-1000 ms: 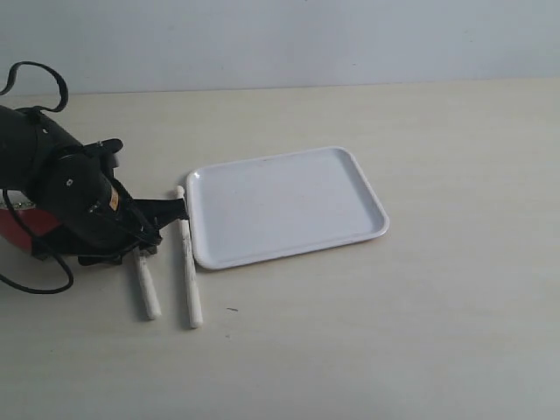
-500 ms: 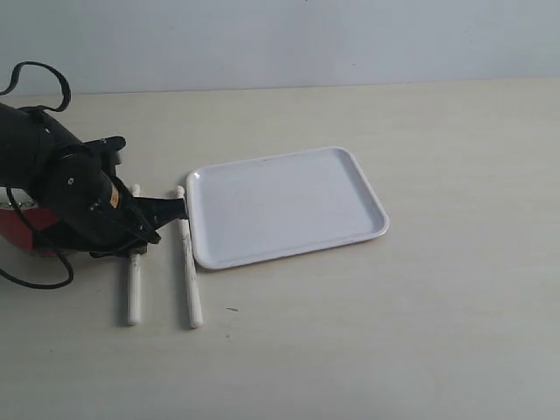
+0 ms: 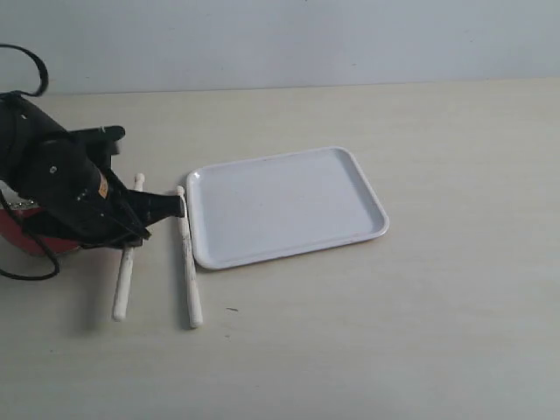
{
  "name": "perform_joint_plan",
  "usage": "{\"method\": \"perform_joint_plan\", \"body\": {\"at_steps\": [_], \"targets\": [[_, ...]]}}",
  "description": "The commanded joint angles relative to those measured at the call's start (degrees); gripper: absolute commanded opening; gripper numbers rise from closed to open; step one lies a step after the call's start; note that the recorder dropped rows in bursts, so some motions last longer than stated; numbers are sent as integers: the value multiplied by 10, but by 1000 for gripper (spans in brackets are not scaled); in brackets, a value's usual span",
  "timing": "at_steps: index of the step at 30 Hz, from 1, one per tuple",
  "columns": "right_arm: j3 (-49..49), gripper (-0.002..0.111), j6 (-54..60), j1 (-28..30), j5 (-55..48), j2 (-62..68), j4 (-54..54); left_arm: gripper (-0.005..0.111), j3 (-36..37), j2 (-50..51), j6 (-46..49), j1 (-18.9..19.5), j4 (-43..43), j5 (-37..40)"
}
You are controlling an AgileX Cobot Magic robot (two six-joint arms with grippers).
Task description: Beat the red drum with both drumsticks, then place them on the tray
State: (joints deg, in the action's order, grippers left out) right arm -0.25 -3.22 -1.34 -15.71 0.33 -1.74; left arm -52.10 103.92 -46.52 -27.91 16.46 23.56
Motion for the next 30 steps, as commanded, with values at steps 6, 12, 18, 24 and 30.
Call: {"method": "perform_joint_plan", "body": {"at_steps": [6,12,18,24,30], "targets": [[2,0,2,4,4,-3,1,0,1,-172,110,0,-1,4],[2,0,2,4,4,-3,1,0,6,-287,174,-2,-1,21],[2,0,2,4,4,-3,1,0,31,-405,222,-2,-1,24],[2,0,2,4,38,-3,2,0,63,-524,260,-2,-1,52],[2,0,0,4,138,-3,-84,0,75,-607,260,-2,-7,79]]}}
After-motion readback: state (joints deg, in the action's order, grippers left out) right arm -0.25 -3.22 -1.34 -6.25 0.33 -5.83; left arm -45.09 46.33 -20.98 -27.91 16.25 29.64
